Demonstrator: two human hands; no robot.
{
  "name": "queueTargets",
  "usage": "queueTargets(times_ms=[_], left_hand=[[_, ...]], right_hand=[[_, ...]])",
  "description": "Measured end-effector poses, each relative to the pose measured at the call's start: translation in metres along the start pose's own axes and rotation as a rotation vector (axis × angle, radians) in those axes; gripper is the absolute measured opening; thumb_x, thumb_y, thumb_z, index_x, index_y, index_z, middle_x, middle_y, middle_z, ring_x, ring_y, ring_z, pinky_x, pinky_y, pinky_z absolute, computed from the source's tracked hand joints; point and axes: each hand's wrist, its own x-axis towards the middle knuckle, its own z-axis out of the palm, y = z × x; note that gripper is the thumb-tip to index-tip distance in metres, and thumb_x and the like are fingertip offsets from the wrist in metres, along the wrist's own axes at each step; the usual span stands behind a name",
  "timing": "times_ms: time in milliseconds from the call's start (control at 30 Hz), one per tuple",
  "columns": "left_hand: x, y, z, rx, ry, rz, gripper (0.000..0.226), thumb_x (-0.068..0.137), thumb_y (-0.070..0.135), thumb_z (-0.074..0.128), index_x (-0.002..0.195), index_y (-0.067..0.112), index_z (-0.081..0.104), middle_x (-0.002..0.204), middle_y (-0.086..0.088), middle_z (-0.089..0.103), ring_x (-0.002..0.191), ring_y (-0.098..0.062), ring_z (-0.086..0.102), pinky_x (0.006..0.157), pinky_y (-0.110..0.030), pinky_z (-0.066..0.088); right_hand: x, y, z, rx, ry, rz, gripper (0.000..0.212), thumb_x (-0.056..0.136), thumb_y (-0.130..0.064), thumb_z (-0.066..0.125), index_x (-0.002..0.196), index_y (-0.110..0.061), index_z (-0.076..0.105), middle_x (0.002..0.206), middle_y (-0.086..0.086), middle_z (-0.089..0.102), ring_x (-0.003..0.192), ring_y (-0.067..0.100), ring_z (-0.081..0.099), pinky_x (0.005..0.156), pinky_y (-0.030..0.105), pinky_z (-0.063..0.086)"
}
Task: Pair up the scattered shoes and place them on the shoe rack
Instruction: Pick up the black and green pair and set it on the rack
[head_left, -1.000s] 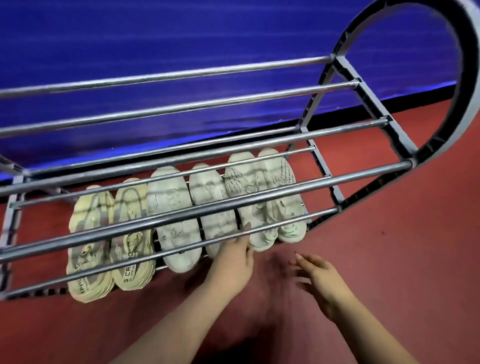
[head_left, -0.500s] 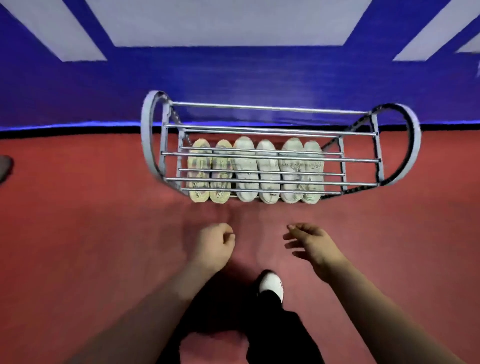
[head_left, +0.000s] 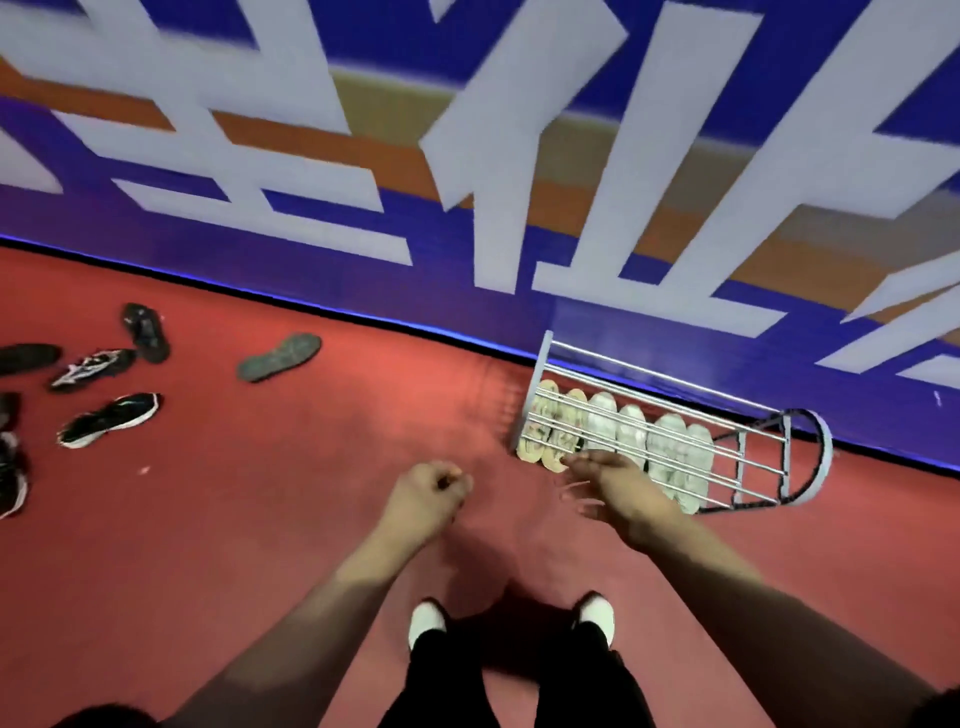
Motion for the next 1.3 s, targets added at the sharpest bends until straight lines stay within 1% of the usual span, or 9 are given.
queueTargets(times_ms=[67, 167, 300, 467, 667, 800, 1033, 1167, 1300], left_hand=[[-0.017, -0.008, -0.043, -0.076, 0.034, 0.01, 0.027, 0.087, 0.024, 0.06, 0.061, 0.017, 0.057, 0.06, -0.003, 0.061, 0.038, 0.001, 0.049, 0.057, -0.022, 0.041], [-0.046, -0.025, -0.113, -0.091, 0.117, 0.012, 0.032, 0.087, 0.028, 0.059, 0.057, 0.018, 0.053, 0.055, -0.003, 0.058, 0.035, 0.002, 0.046, 0.053, -0.019, 0.04], [-0.076, -0.05, -0.19, -0.2, 0.27, -0.007, 0.021, 0.088, 0.022, 0.061, 0.067, 0.014, 0.06, 0.057, -0.006, 0.059, 0.041, -0.008, 0.05, 0.049, -0.019, 0.039], [-0.1, -0.086, -0.253, -0.359, 0.389, -0.017, 0.021, 0.089, 0.016, 0.06, 0.067, 0.016, 0.058, 0.062, -0.005, 0.061, 0.04, -0.008, 0.049, 0.045, -0.017, 0.038], [-0.111, -0.148, -0.321, -0.503, 0.559, -0.128, 0.019, 0.088, 0.017, 0.059, 0.07, 0.014, 0.06, 0.062, -0.003, 0.063, 0.046, -0.013, 0.052, 0.047, -0.018, 0.039], [-0.105, -0.191, -0.383, -0.507, 0.64, -0.207, 0.018, 0.088, 0.017, 0.059, 0.071, 0.013, 0.061, 0.063, -0.002, 0.063, 0.046, -0.012, 0.053, 0.048, -0.018, 0.039], [-0.102, -0.263, -0.511, -0.532, 0.778, -0.381, 0.016, 0.089, 0.017, 0.059, 0.075, 0.01, 0.061, 0.066, -0.006, 0.063, 0.049, -0.015, 0.055, 0.046, -0.016, 0.04], [-0.12, -0.316, -0.554, -0.606, 0.88, -0.503, 0.014, 0.09, 0.016, 0.057, 0.077, 0.011, 0.062, 0.063, -0.001, 0.062, 0.047, -0.012, 0.055, 0.047, -0.016, 0.04], [-0.132, -0.376, -0.589, -0.68, 0.93, -0.59, 0.014, 0.088, 0.016, 0.058, 0.076, 0.011, 0.062, 0.06, 0.0, 0.063, 0.048, -0.012, 0.056, 0.052, -0.02, 0.041]], right_hand=[[-0.017, -0.024, 0.04, 0.0, -0.02, -0.035, 0.007, 0.093, -0.023, 0.055, 0.094, -0.018, 0.061, 0.082, 0.004, 0.066, 0.065, 0.014, 0.06, 0.058, 0.023, 0.04], [-0.044, -0.058, 0.108, 0.014, -0.074, -0.108, 0.009, 0.093, -0.024, 0.056, 0.091, -0.017, 0.06, 0.077, 0.003, 0.067, 0.063, 0.015, 0.059, 0.057, 0.024, 0.04], [-0.067, -0.092, 0.18, -0.06, -0.167, -0.192, 0.012, 0.092, -0.026, 0.058, 0.094, -0.015, 0.062, 0.073, 0.001, 0.069, 0.059, 0.012, 0.06, 0.055, 0.023, 0.04], [-0.075, -0.131, 0.25, -0.203, -0.214, -0.227, 0.013, 0.093, -0.027, 0.057, 0.095, -0.015, 0.062, 0.079, 0.001, 0.069, 0.062, 0.011, 0.06, 0.054, 0.021, 0.041], [-0.051, -0.169, 0.358, -0.329, -0.323, -0.24, 0.015, 0.092, -0.025, 0.057, 0.097, -0.012, 0.063, 0.081, 0.004, 0.068, 0.066, 0.014, 0.059, 0.057, 0.024, 0.041], [-0.021, -0.193, 0.448, -0.368, -0.426, -0.214, 0.012, 0.093, -0.025, 0.057, 0.095, -0.013, 0.06, 0.082, 0.005, 0.067, 0.067, 0.016, 0.06, 0.059, 0.025, 0.041], [0.022, -0.24, 0.636, -0.516, -0.638, -0.163, 0.01, 0.093, -0.026, 0.056, 0.093, -0.016, 0.06, 0.077, 0.003, 0.066, 0.061, 0.012, 0.058, 0.06, 0.024, 0.039], [0.027, -0.252, 0.736, -0.625, -0.714, -0.149, 0.008, 0.093, -0.024, 0.058, 0.089, -0.017, 0.059, 0.076, 0.004, 0.066, 0.051, 0.009, 0.06, 0.058, 0.024, 0.042], [0.034, -0.252, 0.825, -0.712, -0.756, -0.138, 0.009, 0.093, -0.022, 0.057, 0.087, -0.016, 0.06, 0.075, 0.005, 0.067, 0.051, 0.009, 0.06, 0.058, 0.024, 0.043]])
